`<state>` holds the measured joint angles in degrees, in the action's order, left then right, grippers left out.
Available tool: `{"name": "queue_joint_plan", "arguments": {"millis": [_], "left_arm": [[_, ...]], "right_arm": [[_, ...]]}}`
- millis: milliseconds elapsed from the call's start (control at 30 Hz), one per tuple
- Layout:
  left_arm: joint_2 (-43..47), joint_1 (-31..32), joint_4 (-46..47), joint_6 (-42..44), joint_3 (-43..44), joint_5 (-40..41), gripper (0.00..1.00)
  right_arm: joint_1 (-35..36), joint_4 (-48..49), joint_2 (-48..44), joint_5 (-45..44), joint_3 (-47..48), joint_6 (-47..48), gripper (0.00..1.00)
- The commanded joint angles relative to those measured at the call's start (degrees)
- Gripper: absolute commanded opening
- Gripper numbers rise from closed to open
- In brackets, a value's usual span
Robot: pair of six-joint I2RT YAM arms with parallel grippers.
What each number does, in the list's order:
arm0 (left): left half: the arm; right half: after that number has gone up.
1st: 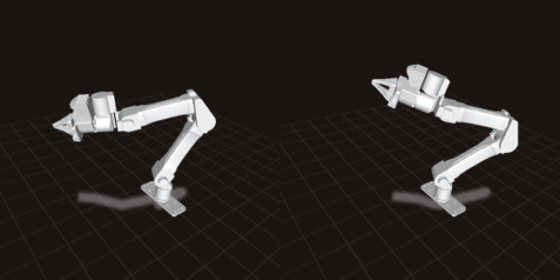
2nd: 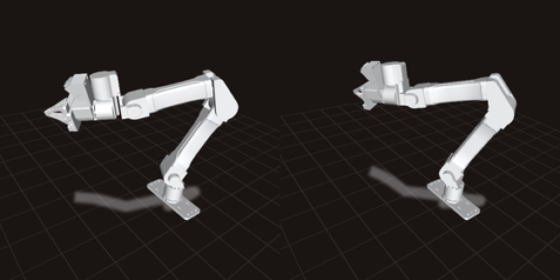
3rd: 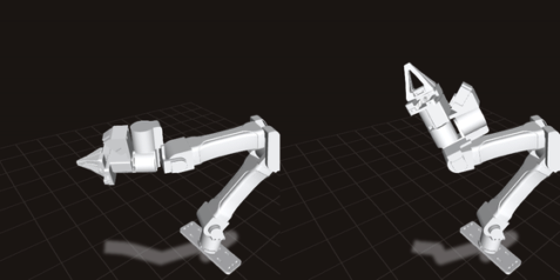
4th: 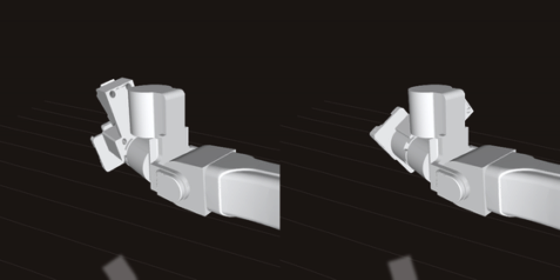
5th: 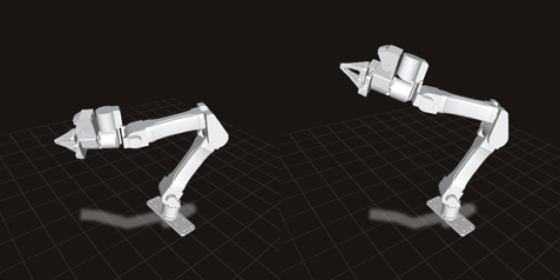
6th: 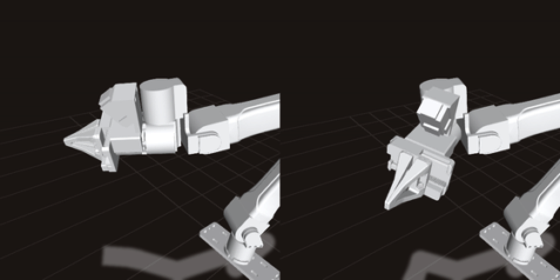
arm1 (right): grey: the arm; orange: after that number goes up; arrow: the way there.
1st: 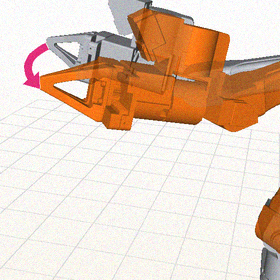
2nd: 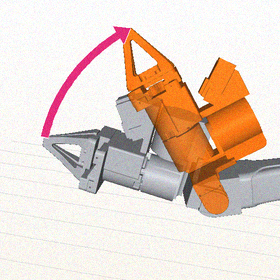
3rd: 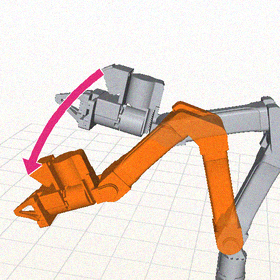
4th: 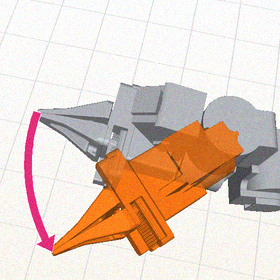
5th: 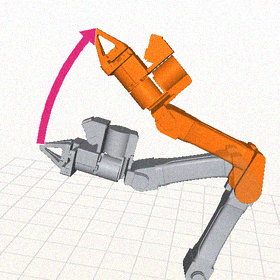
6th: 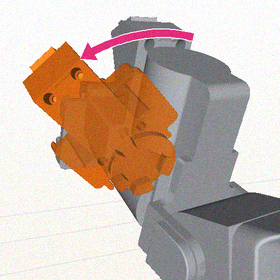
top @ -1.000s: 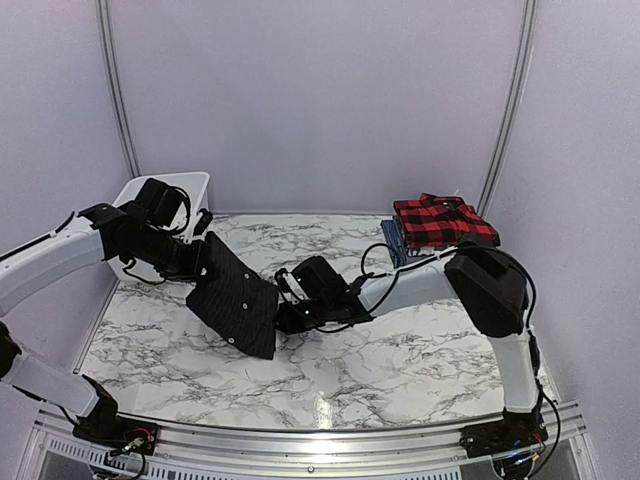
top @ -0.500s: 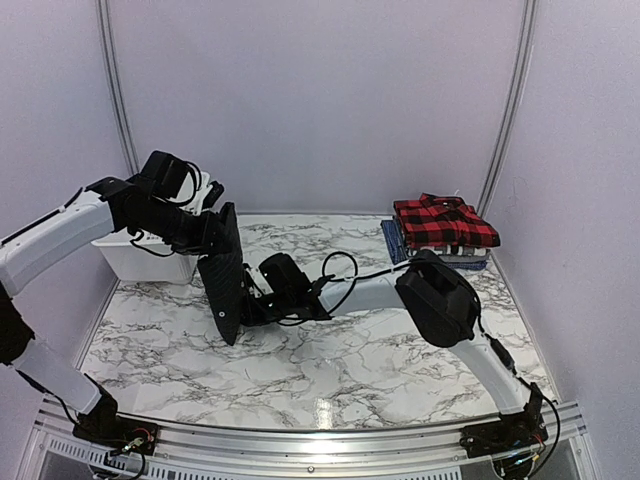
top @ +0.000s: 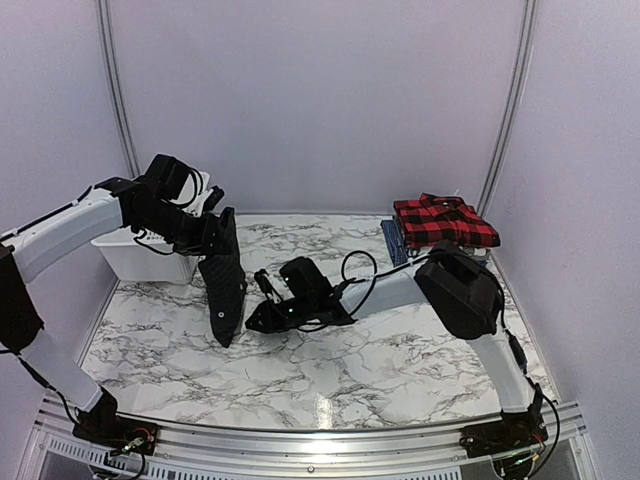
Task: Fold and stack the long sleeve shirts
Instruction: Turn over the square-folded shirt at the center of the board, then move the square-folded shirt to the center of the board.
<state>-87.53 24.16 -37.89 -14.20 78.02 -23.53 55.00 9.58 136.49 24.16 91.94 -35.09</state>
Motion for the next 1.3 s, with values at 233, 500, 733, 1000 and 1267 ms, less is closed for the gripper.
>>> {"name": "queue_joint_plan", "arguments": {"millis": [233,500,733,1000,1267], "left_arm": [[-8.79,5.87,0.30,-2.89,9.30,-1.80,0.00],[-38.71,24.00,0.69,-13.08,40.35,8.28,0.49],[-42.21,25.58,0.78,-15.03,52.98,13.23,0.83],[-24.29,20.19,7.62,-14.71,25.03,16.41,0.82],[-8.62,14.55,18.30,-14.69,-5.39,13.42,0.54]], "right_arm": [[-7.76,2.17,-28.55,-8.13,-27.31,1.73,0.31],[-17.05,-9.10,-57.22,-19.36,-45.96,4.17,0.46],[-19.71,-16.69,-63.79,-21.25,-47.90,7.58,0.59],[-17.80,-15.50,-54.47,-19.98,-43.81,9.55,0.59],[-14.26,-16.27,-46.23,-20.48,-39.46,10.94,0.53]]}}
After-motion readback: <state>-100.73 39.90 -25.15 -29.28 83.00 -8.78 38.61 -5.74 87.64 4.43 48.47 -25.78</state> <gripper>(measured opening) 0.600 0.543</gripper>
